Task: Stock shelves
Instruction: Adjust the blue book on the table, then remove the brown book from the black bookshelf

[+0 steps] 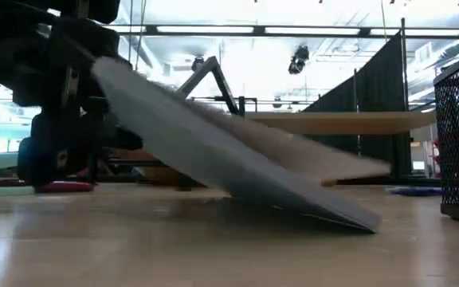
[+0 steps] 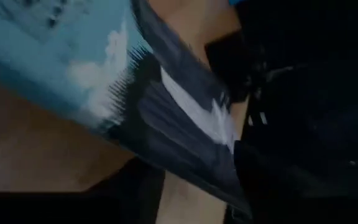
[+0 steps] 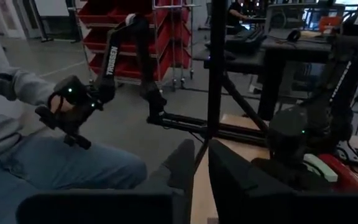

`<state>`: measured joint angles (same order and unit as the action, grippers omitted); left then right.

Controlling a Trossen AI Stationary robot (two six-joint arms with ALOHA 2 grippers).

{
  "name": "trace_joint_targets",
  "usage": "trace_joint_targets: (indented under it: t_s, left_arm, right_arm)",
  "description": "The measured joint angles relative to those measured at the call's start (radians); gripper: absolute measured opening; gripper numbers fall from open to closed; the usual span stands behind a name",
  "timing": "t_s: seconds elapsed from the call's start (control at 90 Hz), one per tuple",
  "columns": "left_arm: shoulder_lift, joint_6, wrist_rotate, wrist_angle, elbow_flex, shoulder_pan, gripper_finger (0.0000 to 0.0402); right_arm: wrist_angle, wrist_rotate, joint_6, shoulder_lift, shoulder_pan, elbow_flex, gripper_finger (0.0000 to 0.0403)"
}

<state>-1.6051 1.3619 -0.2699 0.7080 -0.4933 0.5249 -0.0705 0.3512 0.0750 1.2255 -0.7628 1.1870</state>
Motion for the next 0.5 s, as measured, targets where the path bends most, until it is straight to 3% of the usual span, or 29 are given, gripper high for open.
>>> trace_joint_targets:
  t_s: [0.289, 0.378, 0.5]
  left_arm:
    - [0.220, -0.110, 0.071, -0.059, -0.011, -0.030, 0.0169]
    - [0.317, -0.158, 0.071, -0.285, -0.058, -0.039, 0.0157]
    - [0.420, -0.181, 0.079, -0.778, -0.188, -0.051, 0.0138]
  right_arm:
    - [0.000, 0.000, 0.000, 0.000, 0.000, 0.000, 0.0021]
    - [0.000, 0.000, 0.000, 0.000, 0.000, 0.000, 0.0021]
    - [0.000, 0.000, 0.000, 0.000, 0.000, 0.000, 0.0021]
